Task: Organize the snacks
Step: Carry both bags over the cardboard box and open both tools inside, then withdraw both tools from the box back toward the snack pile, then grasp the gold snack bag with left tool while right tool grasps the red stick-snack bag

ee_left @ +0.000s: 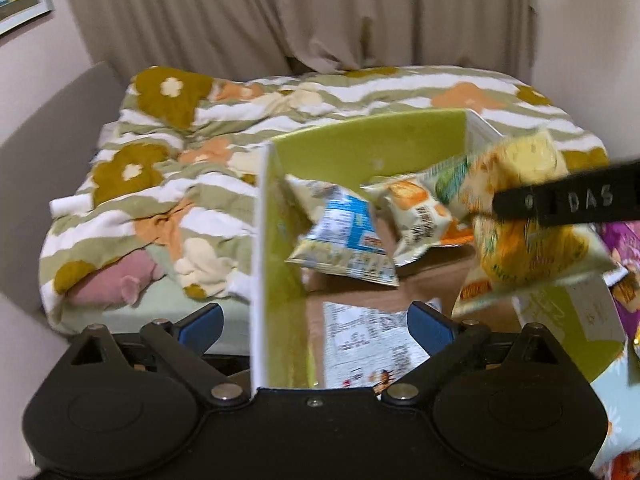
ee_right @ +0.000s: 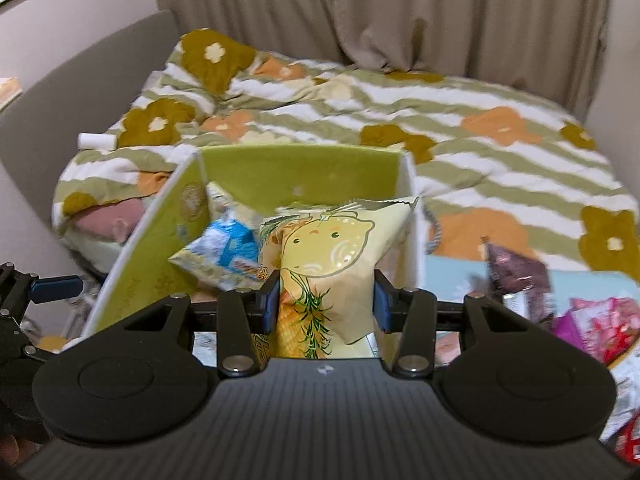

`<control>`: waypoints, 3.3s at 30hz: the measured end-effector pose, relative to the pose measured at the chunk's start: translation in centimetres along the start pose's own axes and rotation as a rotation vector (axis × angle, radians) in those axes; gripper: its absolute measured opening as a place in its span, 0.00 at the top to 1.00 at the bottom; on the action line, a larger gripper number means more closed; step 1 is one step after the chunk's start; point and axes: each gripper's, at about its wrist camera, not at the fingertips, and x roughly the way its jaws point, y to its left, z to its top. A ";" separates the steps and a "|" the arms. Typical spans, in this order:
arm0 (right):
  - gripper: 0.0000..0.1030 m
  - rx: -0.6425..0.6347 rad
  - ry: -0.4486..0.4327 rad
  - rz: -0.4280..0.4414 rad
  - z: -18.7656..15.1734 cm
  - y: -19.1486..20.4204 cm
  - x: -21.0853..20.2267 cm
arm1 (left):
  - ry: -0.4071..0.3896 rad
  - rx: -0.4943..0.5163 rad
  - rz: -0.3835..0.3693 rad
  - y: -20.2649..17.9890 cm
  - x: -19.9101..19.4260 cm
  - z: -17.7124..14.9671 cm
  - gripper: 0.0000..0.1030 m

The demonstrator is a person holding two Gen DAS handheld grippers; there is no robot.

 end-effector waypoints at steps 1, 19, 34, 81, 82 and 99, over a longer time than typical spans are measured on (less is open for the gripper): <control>0.42 0.009 0.017 0.022 -0.1 0.0 0.3 | -0.003 -0.014 0.011 0.2 -0.3 -0.1 0.03; 0.00 0.037 0.072 0.099 -1.2 -1.4 2.3 | 0.001 -0.113 0.062 0.5 -1.6 -1.5 0.02; 0.00 0.011 -0.066 0.107 -1.0 -0.5 -3.8 | -0.102 -0.108 0.044 0.9 -5.8 -1.0 0.03; 0.00 0.245 -0.104 -0.277 -17.6 -30.9 -17.1 | 0.057 0.041 -0.431 -31.1 -2.7 -3.5 0.03; 0.00 0.247 -0.096 -0.271 -17.8 -31.4 -16.4 | 0.077 0.036 -0.440 -31.5 -1.7 -3.8 0.03; 0.00 0.268 -0.015 -0.236 -20.0 -34.0 -9.4 | 0.231 0.046 -0.506 -34.8 4.1 -6.0 0.29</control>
